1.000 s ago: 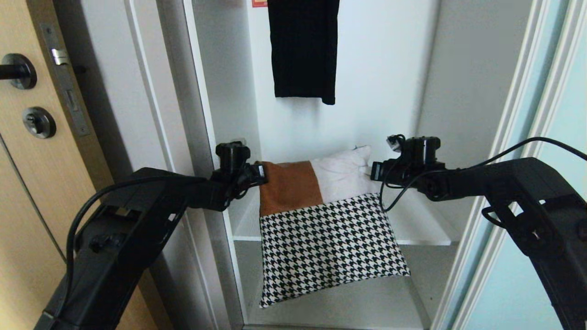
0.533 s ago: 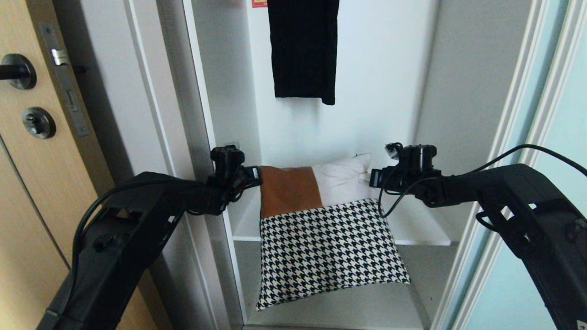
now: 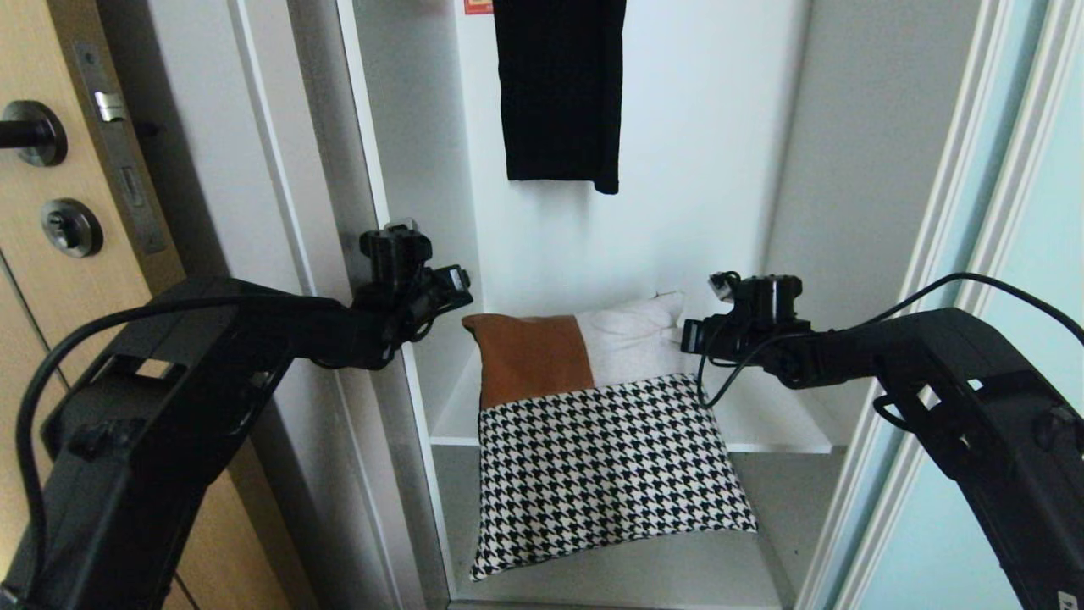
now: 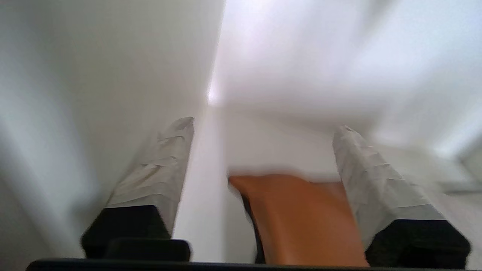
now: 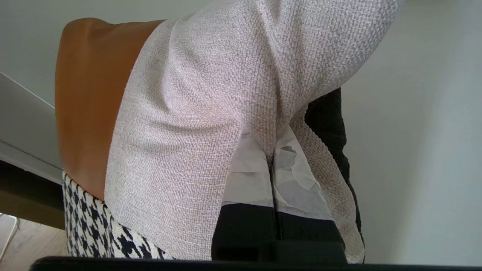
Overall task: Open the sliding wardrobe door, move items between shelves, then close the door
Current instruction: Place the pillow on the higher shelf
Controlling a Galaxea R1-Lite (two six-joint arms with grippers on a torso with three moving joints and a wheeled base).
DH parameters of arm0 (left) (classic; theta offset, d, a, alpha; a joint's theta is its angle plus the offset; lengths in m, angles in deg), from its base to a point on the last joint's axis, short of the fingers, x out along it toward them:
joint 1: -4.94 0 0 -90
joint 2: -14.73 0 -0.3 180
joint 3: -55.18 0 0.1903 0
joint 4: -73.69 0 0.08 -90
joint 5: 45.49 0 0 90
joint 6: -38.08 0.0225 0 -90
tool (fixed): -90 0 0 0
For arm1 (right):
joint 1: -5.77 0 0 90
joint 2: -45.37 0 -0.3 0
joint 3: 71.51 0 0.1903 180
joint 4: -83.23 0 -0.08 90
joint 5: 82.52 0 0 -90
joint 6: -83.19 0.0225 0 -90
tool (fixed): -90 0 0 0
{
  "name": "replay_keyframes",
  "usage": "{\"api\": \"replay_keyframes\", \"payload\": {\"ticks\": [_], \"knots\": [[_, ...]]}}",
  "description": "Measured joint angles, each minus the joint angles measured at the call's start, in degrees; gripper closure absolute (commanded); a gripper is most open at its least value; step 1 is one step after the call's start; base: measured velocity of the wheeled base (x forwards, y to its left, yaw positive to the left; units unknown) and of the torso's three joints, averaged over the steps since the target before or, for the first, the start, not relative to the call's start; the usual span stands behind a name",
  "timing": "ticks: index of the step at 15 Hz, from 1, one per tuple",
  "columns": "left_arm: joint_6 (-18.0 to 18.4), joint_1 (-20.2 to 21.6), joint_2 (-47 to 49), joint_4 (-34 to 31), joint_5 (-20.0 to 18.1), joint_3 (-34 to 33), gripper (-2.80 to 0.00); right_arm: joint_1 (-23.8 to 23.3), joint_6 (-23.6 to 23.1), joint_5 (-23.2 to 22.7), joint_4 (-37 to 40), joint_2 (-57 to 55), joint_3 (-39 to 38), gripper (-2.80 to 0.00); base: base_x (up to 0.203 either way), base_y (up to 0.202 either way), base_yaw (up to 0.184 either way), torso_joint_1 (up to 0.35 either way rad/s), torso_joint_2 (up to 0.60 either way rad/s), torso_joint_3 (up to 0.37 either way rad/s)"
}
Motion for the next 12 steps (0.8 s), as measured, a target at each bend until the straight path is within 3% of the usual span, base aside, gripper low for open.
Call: {"api": "replay_keyframes", "payload": {"ticks": [1,2,4,7,10,12], "knots": [[-1.6,-1.3,-2.3,-1.9,-1.7,-3.0,-2.80,0.0,0.0,0.0,0.0,0.0,0.0,0.00,0.000,0.000,0.000,0.000,0.00,0.000],[-3.5,-3.1,-4.7,-3.8,-3.9,-5.9,0.00,0.0,0.0,0.0,0.0,-0.1,0.0,0.00,0.000,0.000,0.000,0.000,0.00,0.000],[-6.6,-7.1,-8.1,-6.9,-8.2,-9.7,0.00,0.0,0.0,-0.1,0.0,-0.1,0.0,0.00,0.000,0.000,0.000,0.000,0.00,0.000],[-7.5,-10.7,-10.8,-8.1,-9.0,-12.1,0.00,0.0,0.0,0.0,-0.1,-0.1,0.0,0.00,0.000,0.000,0.000,0.000,0.00,0.000],[-8.7,-12.5,-11.1,-15.2,-10.6,-12.8,0.00,0.0,0.0,-0.1,0.0,-0.1,0.0,0.00,0.000,0.000,0.000,0.000,0.00,0.000],[-12.5,-13.0,-11.3,-20.1,-16.5,-13.9,0.00,0.1,0.0,-0.1,-0.1,-0.1,0.0,0.00,0.000,0.000,0.000,0.000,0.00,0.000]]}}
